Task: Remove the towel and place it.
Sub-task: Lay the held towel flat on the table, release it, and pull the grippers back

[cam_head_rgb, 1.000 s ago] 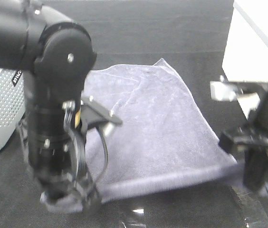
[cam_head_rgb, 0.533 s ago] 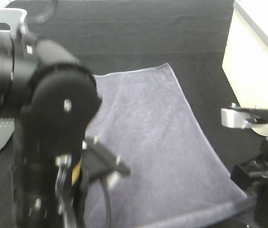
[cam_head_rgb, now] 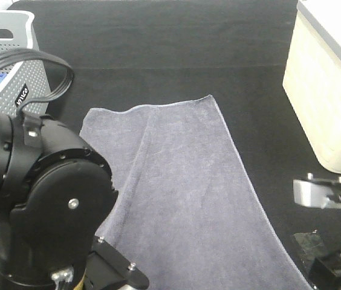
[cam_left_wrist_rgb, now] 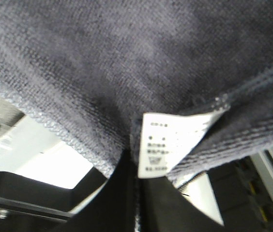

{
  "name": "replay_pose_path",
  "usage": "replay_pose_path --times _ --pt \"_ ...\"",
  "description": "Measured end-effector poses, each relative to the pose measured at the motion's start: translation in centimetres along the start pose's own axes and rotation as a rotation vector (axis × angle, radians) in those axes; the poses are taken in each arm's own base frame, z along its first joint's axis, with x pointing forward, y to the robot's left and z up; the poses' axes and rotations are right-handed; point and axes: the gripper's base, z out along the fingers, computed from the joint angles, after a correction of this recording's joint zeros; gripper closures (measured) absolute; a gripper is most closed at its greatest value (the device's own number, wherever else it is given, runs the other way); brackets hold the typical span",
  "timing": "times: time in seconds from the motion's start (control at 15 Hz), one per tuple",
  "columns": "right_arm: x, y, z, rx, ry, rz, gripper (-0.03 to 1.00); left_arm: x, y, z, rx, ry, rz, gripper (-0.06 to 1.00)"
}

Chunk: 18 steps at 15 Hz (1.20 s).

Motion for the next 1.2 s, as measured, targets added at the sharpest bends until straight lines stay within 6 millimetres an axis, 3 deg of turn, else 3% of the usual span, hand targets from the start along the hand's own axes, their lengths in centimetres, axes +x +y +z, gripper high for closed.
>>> replay_pose_path --times 0.27,0.33,0.47,0.6,0.93,1.2 --pt "0.3 -0.2 0.4 -0.001 0.017 0.006 0.91 0.0 -0.1 0.0 0.010 0.003 -0.008 0.94" --pt "0.3 -0.1 0.4 -0.005 0.017 0.007 0.79 0.0 -0.1 0.0 0.009 0.004 -0.019 0.87" --pt "0.3 0.1 0.4 -0.031 0.013 0.013 0.50 0.1 -0.1 0.0 0.008 0.008 -0.031 0.62" --pt "0.4 0.2 0.4 -0.043 0.021 -0.005 0.27 0.1 0.0 0.0 0.002 0.014 -0.032 0.27" --pt "0.3 0.1 0.2 -0.017 0.019 -0.018 0.25 0.0 0.4 0.0 -0.048 0.000 -0.011 0.23" --pt "-1.4 0.5 -2.5 0.048 -0.113 -0.075 0.25 -1.9 0.3 -3.4 -0.161 -0.159 0.032 0.23"
